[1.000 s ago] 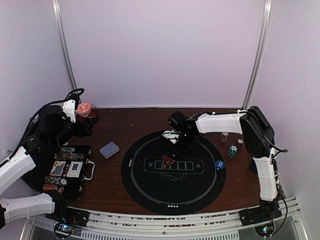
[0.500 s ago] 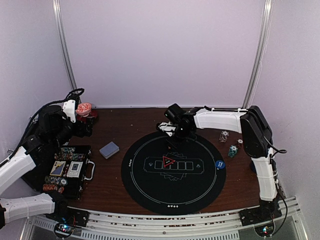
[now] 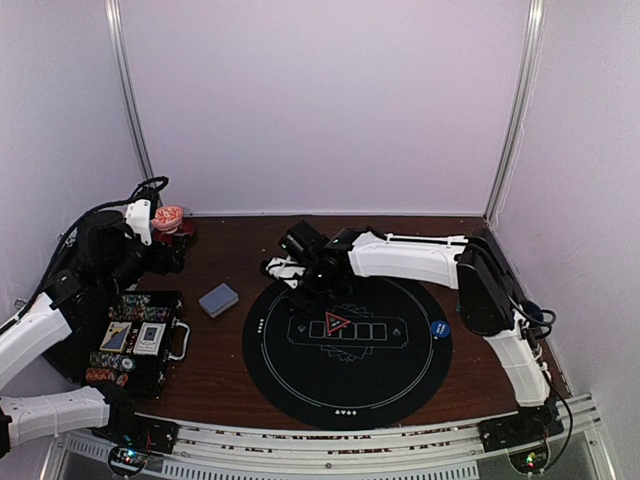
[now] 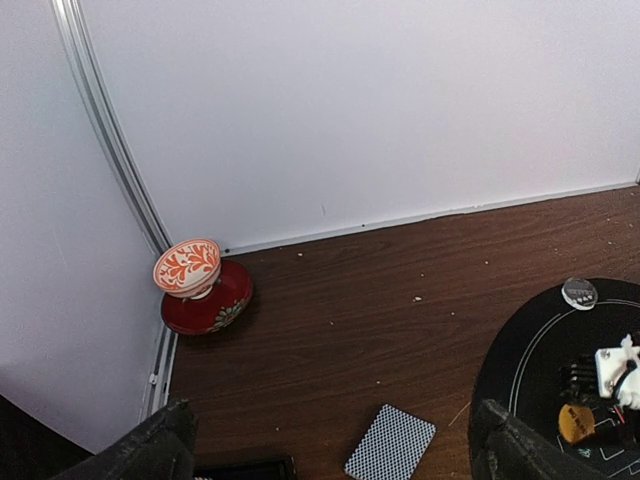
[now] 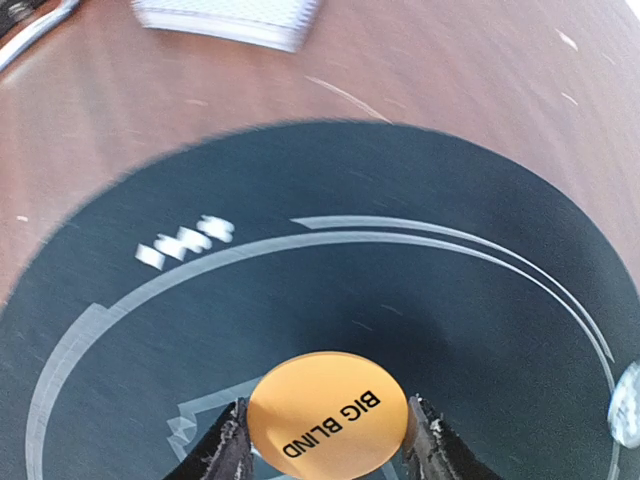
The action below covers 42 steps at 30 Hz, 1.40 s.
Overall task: Distribute texas hold em gaming equipment
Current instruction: Place the big blind button in the big blind area.
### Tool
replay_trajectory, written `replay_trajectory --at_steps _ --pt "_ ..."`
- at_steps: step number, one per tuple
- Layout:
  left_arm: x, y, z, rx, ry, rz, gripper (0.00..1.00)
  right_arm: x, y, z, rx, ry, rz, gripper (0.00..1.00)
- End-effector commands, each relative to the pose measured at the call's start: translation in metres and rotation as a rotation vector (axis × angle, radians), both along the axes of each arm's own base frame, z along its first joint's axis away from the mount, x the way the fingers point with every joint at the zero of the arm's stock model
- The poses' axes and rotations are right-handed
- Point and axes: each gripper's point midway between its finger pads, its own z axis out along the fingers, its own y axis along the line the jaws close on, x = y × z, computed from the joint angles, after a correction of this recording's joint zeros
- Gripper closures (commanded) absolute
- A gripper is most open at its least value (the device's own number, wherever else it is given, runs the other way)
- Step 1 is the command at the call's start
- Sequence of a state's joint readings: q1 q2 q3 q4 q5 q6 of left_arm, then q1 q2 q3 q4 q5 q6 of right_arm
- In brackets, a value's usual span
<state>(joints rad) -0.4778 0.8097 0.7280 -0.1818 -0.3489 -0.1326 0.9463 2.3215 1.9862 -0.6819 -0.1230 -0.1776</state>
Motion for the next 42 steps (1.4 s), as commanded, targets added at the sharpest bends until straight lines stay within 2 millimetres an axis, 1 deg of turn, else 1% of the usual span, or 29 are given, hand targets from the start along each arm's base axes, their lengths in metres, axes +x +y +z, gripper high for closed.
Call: replay_trajectory --at_steps 1,6,16,20,24,28,31,34,37,40,42 --pt "0.002 0.001 0.02 -0.024 -0.06 0.011 0.02 -0.012 0.035 0.007 0.052 -0.019 0.053 0.52" --pt "0.003 0.001 0.02 -0.023 -0.057 0.012 0.02 -0.023 0.057 0.004 0.061 -0.038 0.084 0.52" --pt "0.002 -0.001 0.021 -0.029 -0.06 0.0 0.02 -0.033 0.092 -0.003 0.106 -0.065 0.115 0.52" --pt "0.002 -0.002 0.021 -0.033 -0.059 -0.005 0.02 -0.034 0.099 -0.011 0.108 -0.077 0.12 0.51" --pt "0.002 -0.002 0.02 -0.032 -0.058 -0.007 0.02 -0.03 0.101 -0.023 0.095 -0.084 0.11 0.51" --pt "0.002 -0.002 0.021 -0.032 -0.059 -0.006 0.02 -0.029 0.107 -0.023 0.11 -0.088 0.113 0.51" --pt "0.002 -0.002 0.02 -0.031 -0.058 -0.004 0.02 -0.028 0.107 -0.027 0.1 -0.095 0.111 0.49" --pt "0.003 -0.002 0.02 -0.03 -0.056 -0.003 0.02 -0.026 0.106 -0.032 0.084 -0.101 0.108 0.41" --pt "0.003 -0.002 0.019 -0.029 -0.054 -0.004 0.02 -0.027 0.106 -0.032 0.083 -0.097 0.114 0.31" --pt "0.003 -0.002 0.019 -0.029 -0.055 -0.004 0.02 -0.03 0.107 -0.022 0.087 -0.106 0.127 0.25" --pt "0.003 -0.002 0.019 -0.029 -0.054 -0.003 0.02 -0.029 0.106 -0.011 0.087 -0.125 0.13 0.21"
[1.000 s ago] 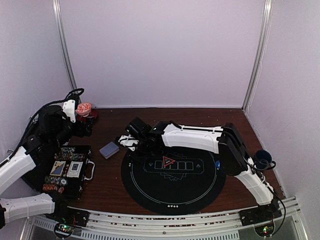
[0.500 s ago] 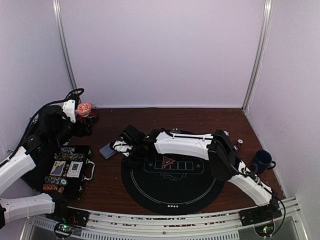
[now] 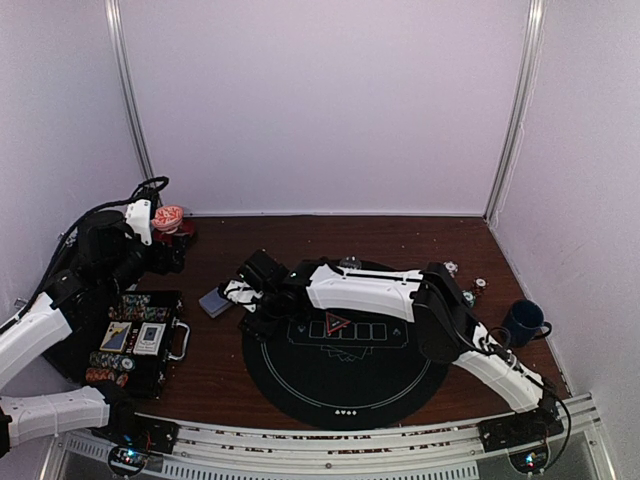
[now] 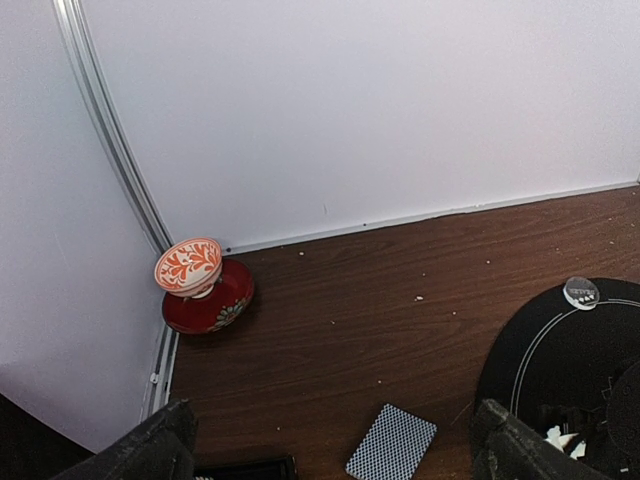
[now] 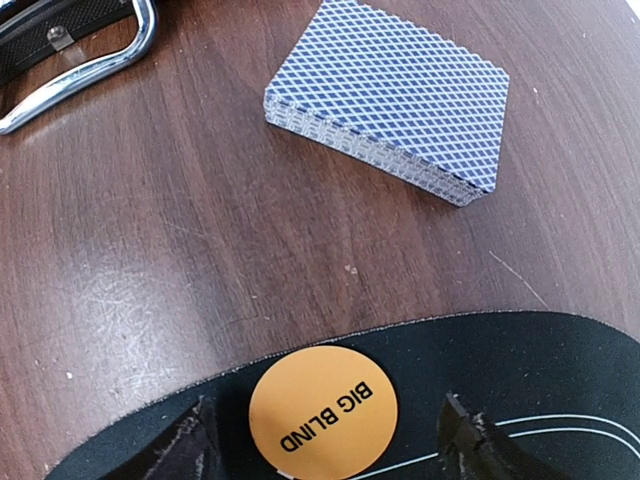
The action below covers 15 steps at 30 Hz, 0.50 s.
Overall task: Distribute texas hold em gaming equipment
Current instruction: Place the big blind button in the big blind area.
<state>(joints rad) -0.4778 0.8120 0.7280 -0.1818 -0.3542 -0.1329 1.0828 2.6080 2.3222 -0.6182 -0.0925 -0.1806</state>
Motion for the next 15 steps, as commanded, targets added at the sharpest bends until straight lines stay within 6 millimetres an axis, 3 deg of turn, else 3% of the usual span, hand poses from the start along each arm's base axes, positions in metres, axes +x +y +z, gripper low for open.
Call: replay_trajectory --at_steps 1,6,9,15 --pt "0.002 -0.003 0.019 -0.031 -0.055 -0.011 0.02 0.001 0.003 0.028 0.01 -0.056 0.007 0.19" --pt "0.002 -0.003 0.021 -0.034 -0.058 -0.012 0.02 -0.002 -0.013 0.092 0.033 -0.111 0.009 0.01" --pt "0.001 -0.003 0.022 -0.036 -0.061 -0.014 0.02 -0.007 -0.035 0.123 0.012 -0.142 0.015 0.0" --pt "-0.001 -0.003 0.025 -0.041 -0.069 -0.019 0.02 -0.011 -0.095 0.14 -0.064 -0.153 -0.033 0.0"
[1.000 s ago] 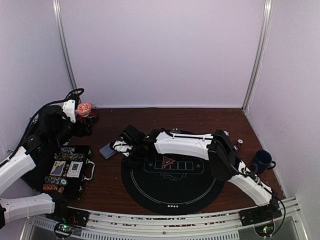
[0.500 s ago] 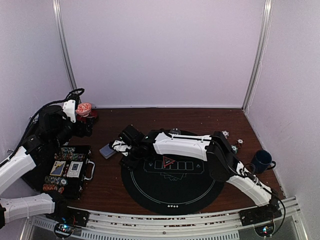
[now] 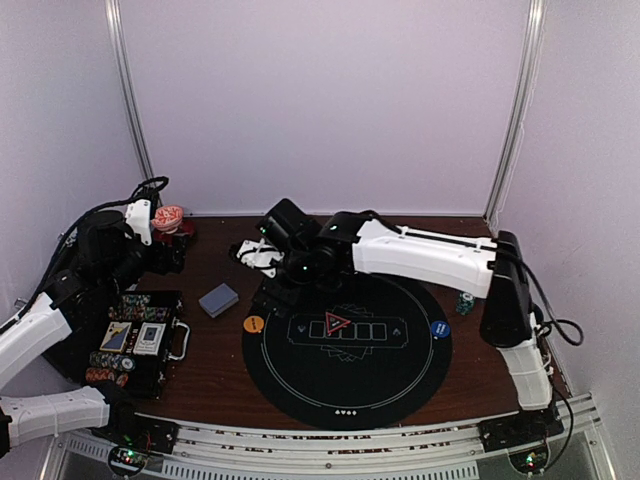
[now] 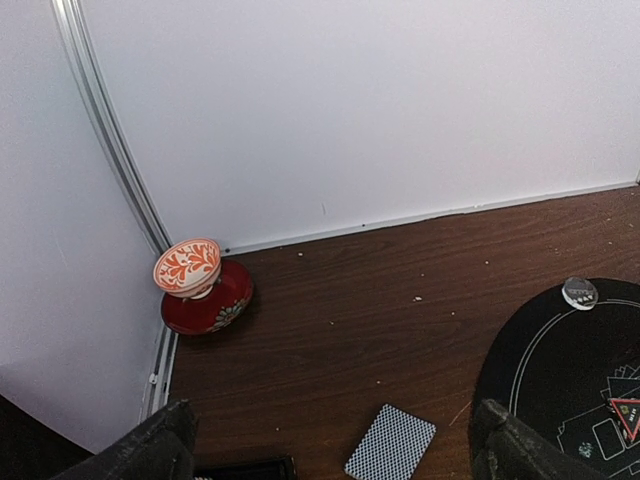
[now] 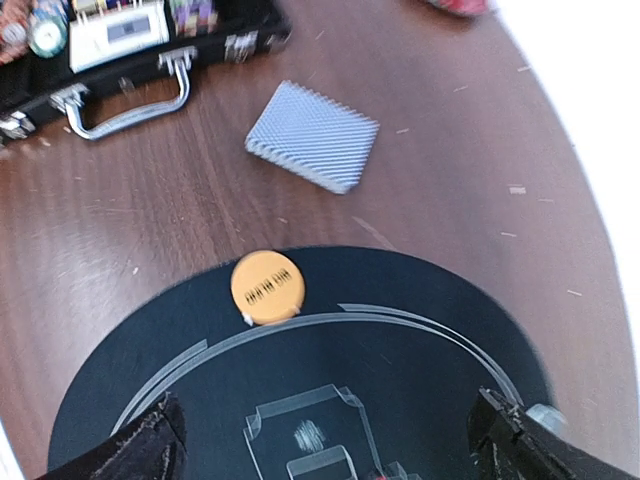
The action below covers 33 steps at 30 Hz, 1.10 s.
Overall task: Distribute texas hold em gaming equipment
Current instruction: Place the big blind button in the big blind area, then move the all-in button to the poker table mat.
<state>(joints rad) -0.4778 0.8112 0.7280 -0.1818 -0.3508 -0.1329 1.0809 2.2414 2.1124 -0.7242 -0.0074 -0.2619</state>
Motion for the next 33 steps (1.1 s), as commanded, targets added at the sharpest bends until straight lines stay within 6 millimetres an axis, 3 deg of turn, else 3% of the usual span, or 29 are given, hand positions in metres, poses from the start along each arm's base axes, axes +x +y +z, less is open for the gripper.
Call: replay_trajectory --at_steps 1,6,11,15,18,23,33 --pt "-0.001 -0.003 0.025 -0.043 -0.071 -0.016 0.02 0.0 -0.048 0.012 -0.067 -0.012 -0.048 0.0" --pt "-0.002 -0.002 0.027 -0.047 -0.075 -0.017 0.02 0.006 -0.097 -0.014 -0.121 0.06 -0.073 0.0" --pt "0.0 -0.002 0.023 -0.039 -0.066 -0.011 0.02 0.029 -0.124 -0.037 -0.115 0.11 -0.14 0.0" --pt "0.001 -0.001 0.022 -0.034 -0.065 -0.002 0.02 0.052 -0.132 -0.053 -0.083 0.139 -0.238 0.0" --pt "0.0 0.0 0.023 -0.033 -0.068 0.001 0.02 0.059 -0.133 -0.069 -0.077 0.179 -0.275 0.0" --pt "0.0 0.001 0.023 -0.031 -0.069 0.004 0.02 0.054 -0.134 -0.094 -0.094 0.239 -0.302 0.0" --pt "0.0 -0.001 0.023 -0.033 -0.067 -0.005 0.02 0.038 -0.141 -0.106 -0.129 0.303 -0.292 0.0"
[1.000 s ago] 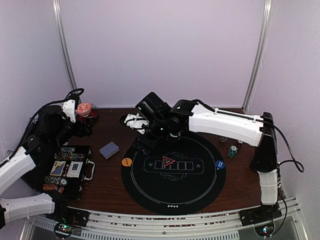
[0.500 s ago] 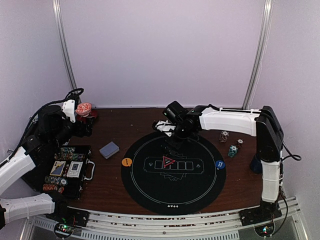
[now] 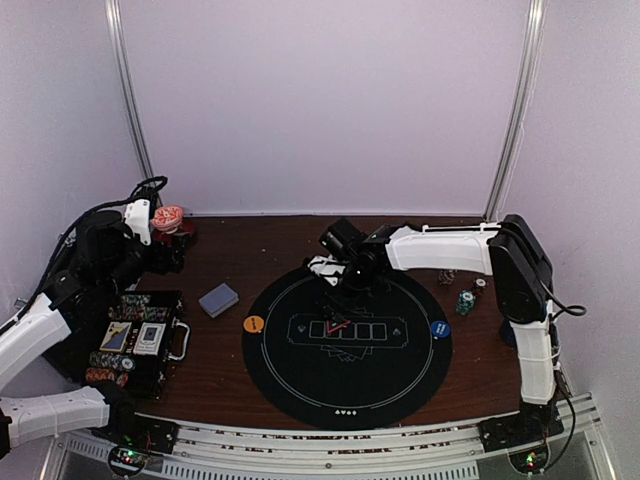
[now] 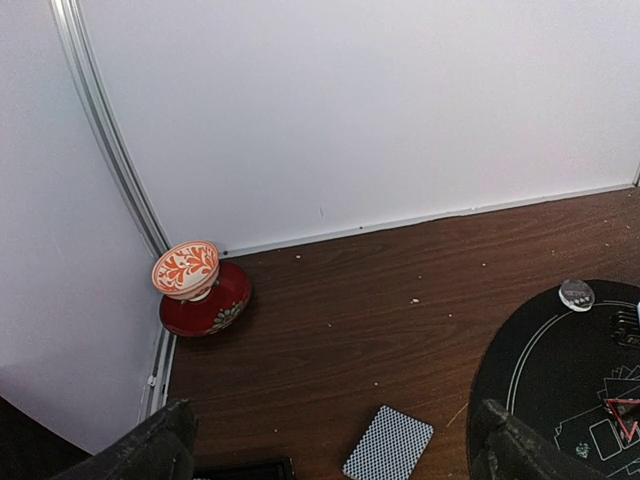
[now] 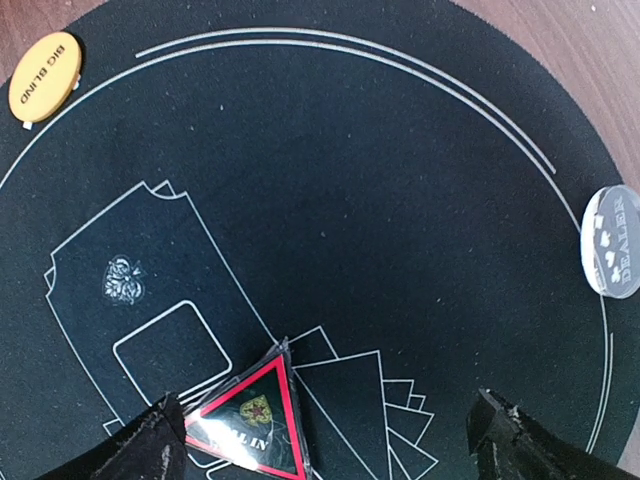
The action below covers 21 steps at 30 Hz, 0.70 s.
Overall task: Distribute texas hold em gaming equipment
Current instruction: Move the all-in button to the poker table mat.
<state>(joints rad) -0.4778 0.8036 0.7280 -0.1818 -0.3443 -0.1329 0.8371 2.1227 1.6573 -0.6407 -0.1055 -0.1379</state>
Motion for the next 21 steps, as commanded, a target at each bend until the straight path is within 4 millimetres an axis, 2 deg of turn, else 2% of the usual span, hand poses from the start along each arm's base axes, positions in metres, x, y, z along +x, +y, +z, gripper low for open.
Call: replay_trajectory --at_steps 1,7,10,21 --pt "0.002 -0.001 0.02 -0.028 -0.059 0.0 0.02 -0.012 -0.007 -0.006 -0.014 0.043 0.0 0.0" --pt "0.001 0.0 0.021 -0.027 -0.062 0.005 0.02 -0.024 -0.011 -0.017 -0.043 0.096 0.047 0.0" --pt "0.001 0.001 0.021 -0.028 -0.062 0.006 0.02 -0.029 -0.01 -0.016 -0.039 0.11 0.071 0.0" --pt "0.001 0.0 0.022 -0.029 -0.064 0.001 0.02 -0.038 -0.008 -0.025 -0.048 0.137 0.144 0.0"
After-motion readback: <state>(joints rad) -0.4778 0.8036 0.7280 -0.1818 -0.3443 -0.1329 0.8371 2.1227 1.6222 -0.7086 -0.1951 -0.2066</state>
